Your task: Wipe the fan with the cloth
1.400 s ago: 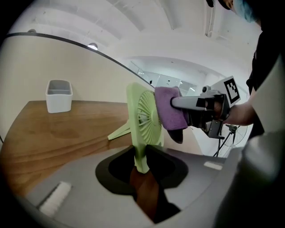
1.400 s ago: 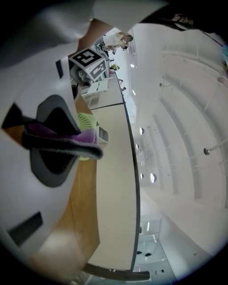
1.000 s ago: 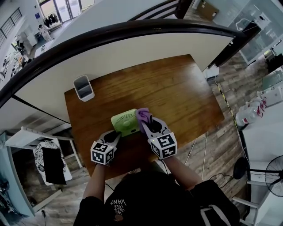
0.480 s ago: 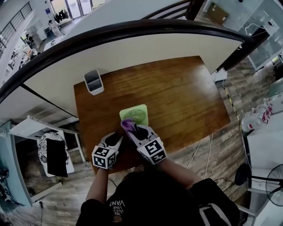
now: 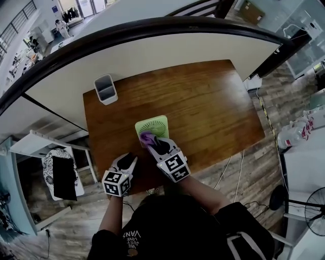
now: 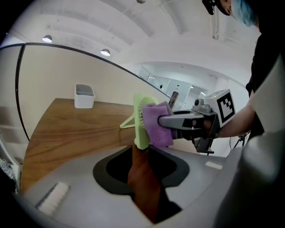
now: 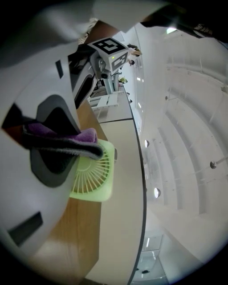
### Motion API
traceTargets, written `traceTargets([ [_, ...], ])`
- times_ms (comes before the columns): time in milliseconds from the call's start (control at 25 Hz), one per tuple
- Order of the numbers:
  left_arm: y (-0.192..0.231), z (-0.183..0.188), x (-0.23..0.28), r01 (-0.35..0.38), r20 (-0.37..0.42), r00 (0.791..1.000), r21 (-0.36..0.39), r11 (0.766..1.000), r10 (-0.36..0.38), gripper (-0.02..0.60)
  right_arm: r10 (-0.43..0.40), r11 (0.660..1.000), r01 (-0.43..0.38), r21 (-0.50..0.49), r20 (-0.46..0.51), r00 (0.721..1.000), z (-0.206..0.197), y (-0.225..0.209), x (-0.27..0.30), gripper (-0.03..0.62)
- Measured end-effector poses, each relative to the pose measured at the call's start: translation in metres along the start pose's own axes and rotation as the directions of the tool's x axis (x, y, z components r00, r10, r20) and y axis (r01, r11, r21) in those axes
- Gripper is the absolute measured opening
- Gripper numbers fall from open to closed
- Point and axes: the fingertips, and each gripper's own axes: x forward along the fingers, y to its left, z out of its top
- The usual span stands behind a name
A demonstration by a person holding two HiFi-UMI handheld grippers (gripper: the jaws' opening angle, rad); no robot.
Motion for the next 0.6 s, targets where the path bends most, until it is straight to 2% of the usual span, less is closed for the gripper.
traceTargets([
  [160, -0.007, 0.004, 0.005, 0.017, 0.015, 1.000, -0.019, 1.000, -0.016, 0.100, -0.053, 0.998, 0.054, 0.043, -0.031, 0.998, -0.016, -0.020, -0.018, 0.094],
  [320, -0.015, 0.008, 0.013, 0.037, 0.021, 0.999, -0.014, 0.999, -0.037, 0.039, -0.122, 0.988, 0.125, 0.091, -0.042, 0.992, -0.027, -0.047, -0.037, 0.094],
  [600, -0.019, 0.012, 0.016, 0.053, 0.035, 0.998, -0.034, 0.998, -0.051, 0.015, -0.193, 0.972, 0.200, 0.125, -0.065, 0.979, -0.039, -0.073, -0.051, 0.094],
])
